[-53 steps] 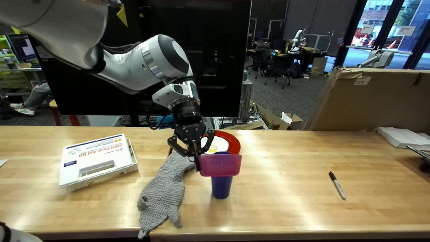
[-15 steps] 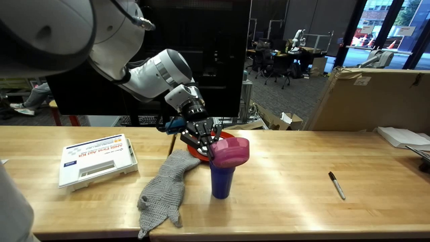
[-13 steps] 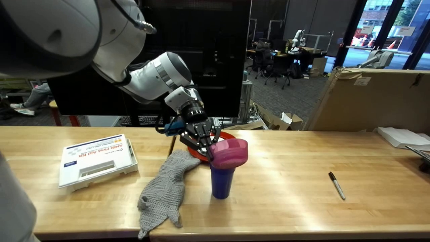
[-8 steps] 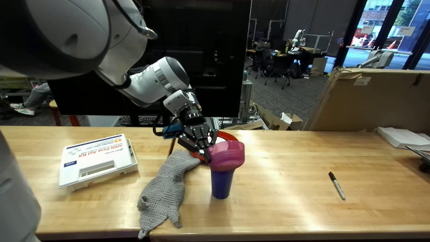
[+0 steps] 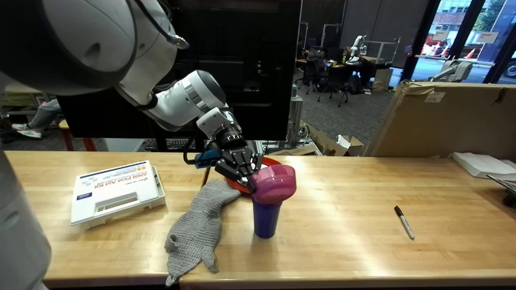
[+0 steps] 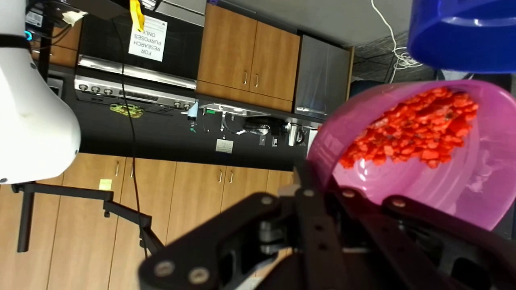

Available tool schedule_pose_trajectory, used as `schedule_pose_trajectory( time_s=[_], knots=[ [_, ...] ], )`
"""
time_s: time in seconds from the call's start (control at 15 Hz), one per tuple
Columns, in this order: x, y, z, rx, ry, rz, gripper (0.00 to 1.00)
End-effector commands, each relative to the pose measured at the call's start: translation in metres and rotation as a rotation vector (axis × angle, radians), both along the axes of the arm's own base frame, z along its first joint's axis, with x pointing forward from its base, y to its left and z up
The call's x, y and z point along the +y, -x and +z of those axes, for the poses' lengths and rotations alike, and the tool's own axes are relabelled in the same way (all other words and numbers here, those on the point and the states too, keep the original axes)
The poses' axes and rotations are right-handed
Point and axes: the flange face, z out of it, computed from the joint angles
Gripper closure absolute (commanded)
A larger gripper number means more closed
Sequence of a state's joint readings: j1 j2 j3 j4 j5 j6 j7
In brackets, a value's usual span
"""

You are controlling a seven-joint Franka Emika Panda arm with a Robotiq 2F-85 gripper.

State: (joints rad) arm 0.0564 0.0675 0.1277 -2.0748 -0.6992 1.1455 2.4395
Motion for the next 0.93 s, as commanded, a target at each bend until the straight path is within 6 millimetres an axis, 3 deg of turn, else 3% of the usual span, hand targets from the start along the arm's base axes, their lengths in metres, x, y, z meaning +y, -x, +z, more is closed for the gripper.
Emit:
schedule_pose_trajectory(
  time_s=[0.0, 0.87],
  knots=[
    [0.000, -0.003, 0.009, 0.024, 0.031, 0.010, 0.99],
    [-0.001, 0.000, -0.003, 0.115, 0.063, 0.018, 0.99]
  ],
)
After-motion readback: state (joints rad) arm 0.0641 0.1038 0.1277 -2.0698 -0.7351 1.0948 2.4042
